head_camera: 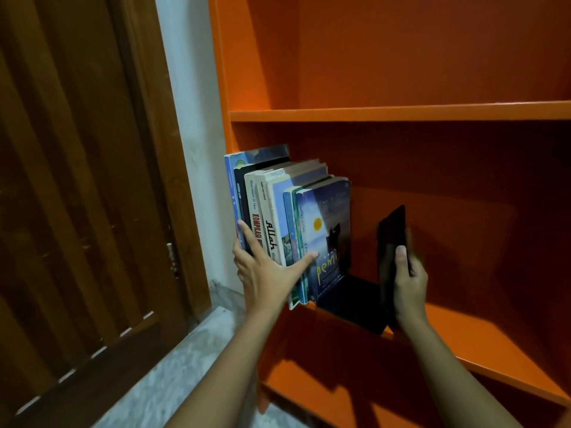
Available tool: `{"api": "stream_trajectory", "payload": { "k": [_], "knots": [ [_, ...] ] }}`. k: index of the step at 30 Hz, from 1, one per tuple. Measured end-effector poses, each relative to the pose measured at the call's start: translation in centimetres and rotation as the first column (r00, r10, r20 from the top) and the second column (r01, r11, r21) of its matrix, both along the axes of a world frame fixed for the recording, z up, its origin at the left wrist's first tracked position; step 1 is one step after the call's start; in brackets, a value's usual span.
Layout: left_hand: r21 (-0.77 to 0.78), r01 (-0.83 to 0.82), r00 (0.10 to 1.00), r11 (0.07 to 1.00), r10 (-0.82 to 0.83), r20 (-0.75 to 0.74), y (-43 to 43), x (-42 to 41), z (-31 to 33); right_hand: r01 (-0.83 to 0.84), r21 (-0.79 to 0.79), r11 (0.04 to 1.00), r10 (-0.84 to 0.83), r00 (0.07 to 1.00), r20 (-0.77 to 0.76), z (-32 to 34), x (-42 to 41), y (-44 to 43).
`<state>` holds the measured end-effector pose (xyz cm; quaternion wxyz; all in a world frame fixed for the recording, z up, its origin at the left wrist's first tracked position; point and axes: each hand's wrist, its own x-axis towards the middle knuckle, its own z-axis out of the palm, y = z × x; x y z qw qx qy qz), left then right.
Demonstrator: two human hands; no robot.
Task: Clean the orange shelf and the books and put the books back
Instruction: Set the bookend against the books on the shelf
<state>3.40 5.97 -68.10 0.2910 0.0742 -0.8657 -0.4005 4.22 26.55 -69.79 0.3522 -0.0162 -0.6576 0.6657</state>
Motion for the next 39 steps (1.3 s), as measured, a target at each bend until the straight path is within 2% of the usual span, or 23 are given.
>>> {"api": "stream_trajectory", "payload": {
  "k": [9,18,35,39],
  "knots": [
    [0.034,-0.007,0.998,0.999,0.005,0.069,1.1,-0.3,0.5,-0.006,-0.048,0.999,0.005,0.999,-0.036,-0.1,-0.3,0.0],
    [0.065,-0.042,0.998,0.997,0.039,0.044,1.7,-0.4,1.5,-0.031,-0.037,0.999,0.029,0.998,-0.057,0.5,0.7,-0.2],
    [-0.018,-0.030,0.995,0.999,0.032,0.094,1.5,-2.7,4.0,-0.092,-0.140,0.986,0.077,0.991,-0.110,-0.5,-0.6,-3.6],
    [-0.017,-0.017,0.998,1.000,0.018,0.065,1.4,-2.4,3.4,-0.065,-0.193,0.979,0.054,0.997,-0.058,0.0,-2.3,-5.6]
  ]
}}
